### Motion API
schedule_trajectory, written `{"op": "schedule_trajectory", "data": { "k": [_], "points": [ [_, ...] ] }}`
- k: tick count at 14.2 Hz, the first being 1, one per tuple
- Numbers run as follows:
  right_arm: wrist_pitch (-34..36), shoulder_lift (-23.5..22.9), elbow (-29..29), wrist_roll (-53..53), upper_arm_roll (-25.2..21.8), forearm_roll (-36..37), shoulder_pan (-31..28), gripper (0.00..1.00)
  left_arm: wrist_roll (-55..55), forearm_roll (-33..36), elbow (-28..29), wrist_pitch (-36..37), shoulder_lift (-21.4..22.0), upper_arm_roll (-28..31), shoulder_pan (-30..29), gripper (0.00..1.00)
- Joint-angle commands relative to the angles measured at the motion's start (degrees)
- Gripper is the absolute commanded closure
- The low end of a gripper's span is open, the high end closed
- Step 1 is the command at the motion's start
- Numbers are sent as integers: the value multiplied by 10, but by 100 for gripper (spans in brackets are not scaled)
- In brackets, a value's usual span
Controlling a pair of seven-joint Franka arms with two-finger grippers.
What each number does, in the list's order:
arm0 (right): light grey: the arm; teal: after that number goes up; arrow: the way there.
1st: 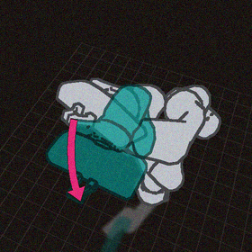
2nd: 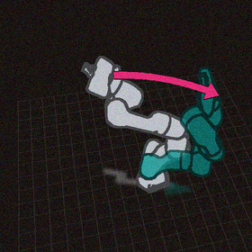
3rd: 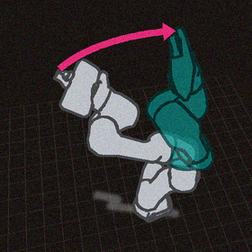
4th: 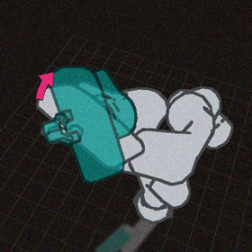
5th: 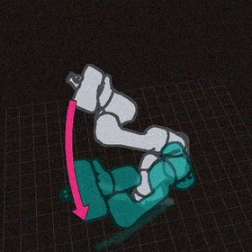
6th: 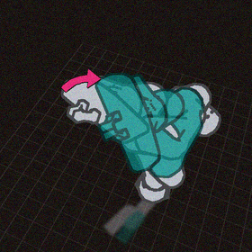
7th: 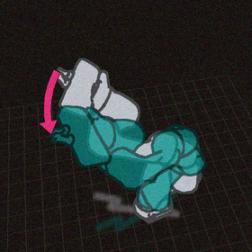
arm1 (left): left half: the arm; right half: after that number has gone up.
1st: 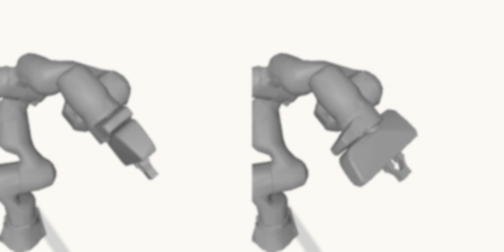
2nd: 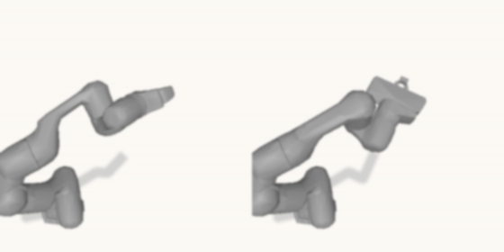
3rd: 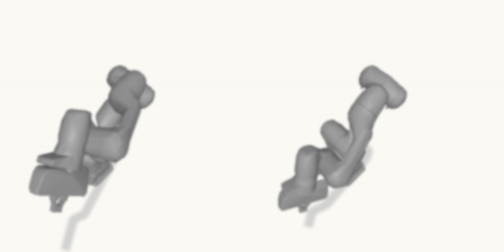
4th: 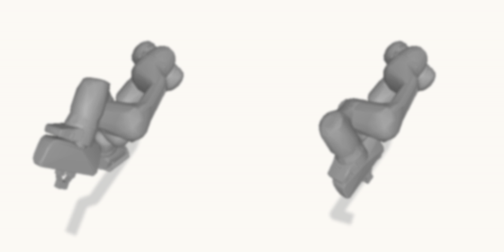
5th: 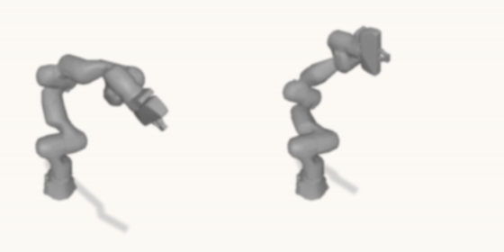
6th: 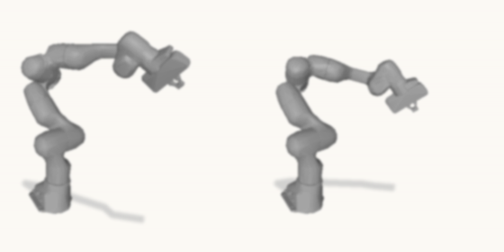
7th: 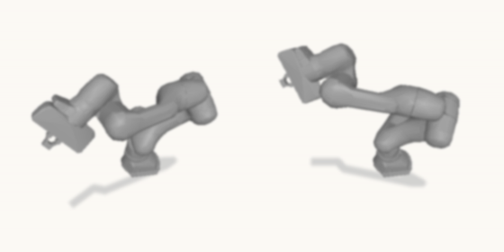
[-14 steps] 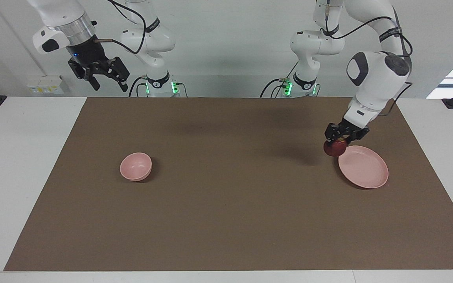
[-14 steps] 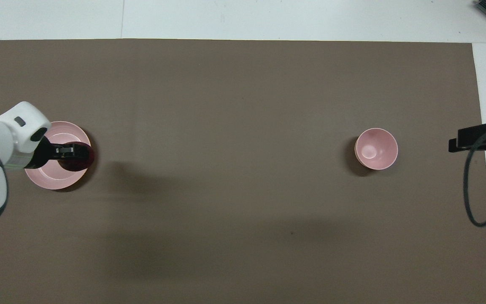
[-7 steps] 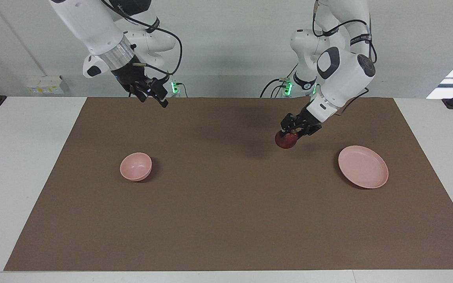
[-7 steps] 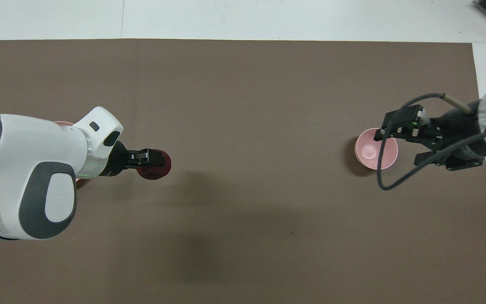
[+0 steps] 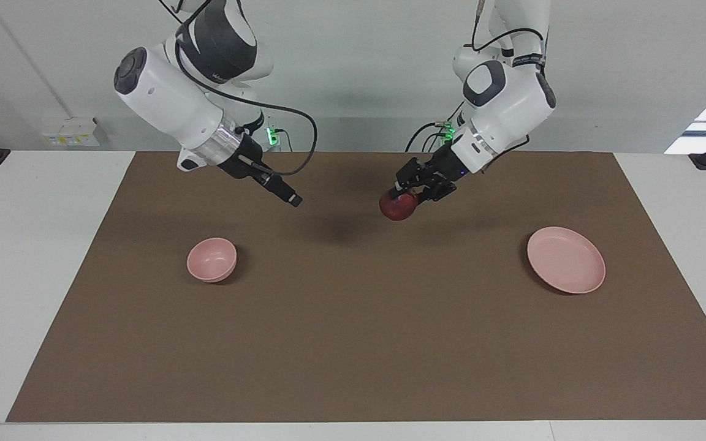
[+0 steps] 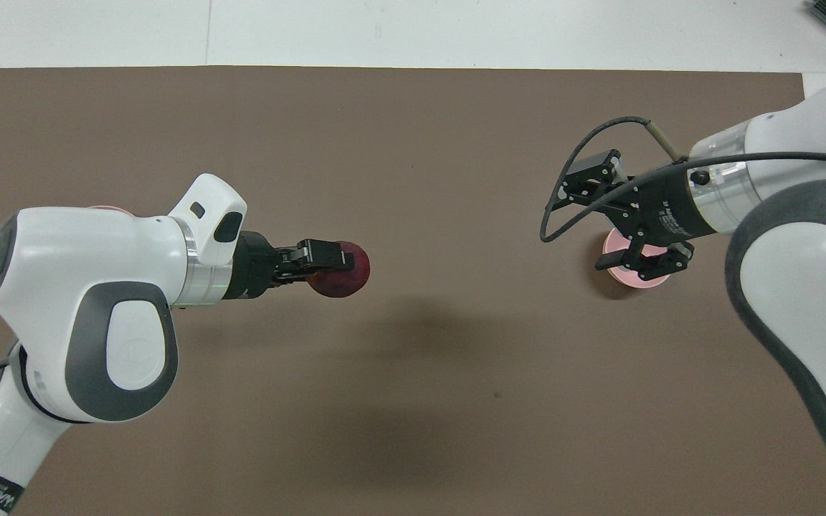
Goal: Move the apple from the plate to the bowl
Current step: 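Lift the apple with the left gripper while the right gripper approaches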
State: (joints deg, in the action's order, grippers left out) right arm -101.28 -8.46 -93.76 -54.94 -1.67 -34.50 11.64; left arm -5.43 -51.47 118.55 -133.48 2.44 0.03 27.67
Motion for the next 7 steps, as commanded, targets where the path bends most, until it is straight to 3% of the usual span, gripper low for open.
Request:
{"op": "schedule_trajectory", "data": {
  "k": [1,7],
  "points": [
    [-27,-9,-12,-54,0,-48,18,0,-6,-50,-10,-36,0,-17,9,100],
    [-80,-12,-47,-112,0,-130,42,0,-7,-118,-12,-162,7,-74,9,100]
  ]
}}
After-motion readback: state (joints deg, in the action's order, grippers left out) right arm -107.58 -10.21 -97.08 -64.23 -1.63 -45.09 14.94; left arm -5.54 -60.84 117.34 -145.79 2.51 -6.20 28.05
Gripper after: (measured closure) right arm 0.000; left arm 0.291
